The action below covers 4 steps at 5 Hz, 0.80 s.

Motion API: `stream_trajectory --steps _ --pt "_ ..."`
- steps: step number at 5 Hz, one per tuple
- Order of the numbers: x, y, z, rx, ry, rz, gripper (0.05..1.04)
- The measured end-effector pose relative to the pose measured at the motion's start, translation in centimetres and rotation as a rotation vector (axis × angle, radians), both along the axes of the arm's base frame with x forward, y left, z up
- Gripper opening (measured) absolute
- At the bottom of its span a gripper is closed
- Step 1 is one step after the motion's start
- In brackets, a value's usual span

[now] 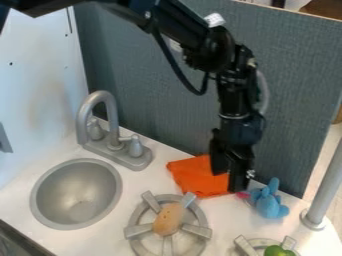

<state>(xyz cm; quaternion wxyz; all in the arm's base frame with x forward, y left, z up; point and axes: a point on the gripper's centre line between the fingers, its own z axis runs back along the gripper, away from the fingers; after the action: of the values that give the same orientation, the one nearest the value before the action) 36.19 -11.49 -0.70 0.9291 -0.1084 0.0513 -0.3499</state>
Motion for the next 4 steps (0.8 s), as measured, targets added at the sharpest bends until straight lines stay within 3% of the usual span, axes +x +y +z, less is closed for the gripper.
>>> stream_trajectory --steps 2,3,4 --pt "-2.6 -4.6 0.3 0.076 -0.029 -0.168 1.001" --pt "-3.5 -5.5 2.1 0.061 -0.077 -0.206 1.001" --pt "-4.3 -5.9 2.1 0.061 -0.070 -0.242 1.001"
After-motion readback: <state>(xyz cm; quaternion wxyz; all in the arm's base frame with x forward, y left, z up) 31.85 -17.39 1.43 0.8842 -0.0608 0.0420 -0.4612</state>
